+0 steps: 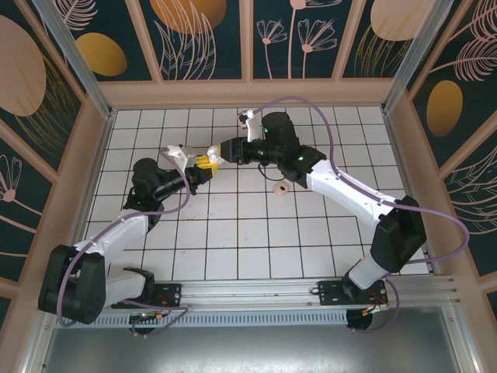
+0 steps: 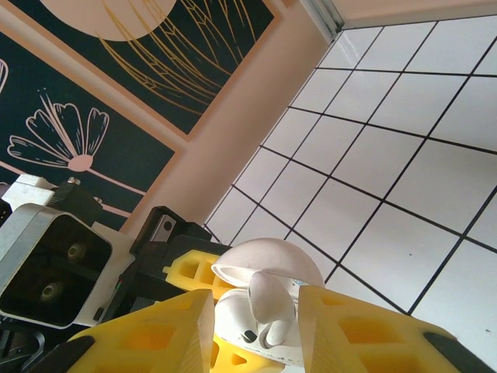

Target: Insert wireless bluetooth earbuds into charging case

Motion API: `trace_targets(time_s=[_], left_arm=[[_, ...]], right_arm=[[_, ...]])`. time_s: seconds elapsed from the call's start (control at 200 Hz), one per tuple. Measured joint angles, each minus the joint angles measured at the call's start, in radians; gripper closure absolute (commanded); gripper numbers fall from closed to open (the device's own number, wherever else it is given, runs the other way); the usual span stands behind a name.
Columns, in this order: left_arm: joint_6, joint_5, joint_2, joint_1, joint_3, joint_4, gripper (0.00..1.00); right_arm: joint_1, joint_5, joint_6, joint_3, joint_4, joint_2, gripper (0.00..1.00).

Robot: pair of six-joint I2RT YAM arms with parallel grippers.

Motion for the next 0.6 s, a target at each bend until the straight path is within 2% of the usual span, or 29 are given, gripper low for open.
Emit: trace_targets(time_s=[0.601], left_arm=[[-0.002,0.0,-0.005,0.0,0.001,0.0,0.9]], right_arm=[[0.0,-0.024,-0.011,0.0,-0.003,0.011,0.76]])
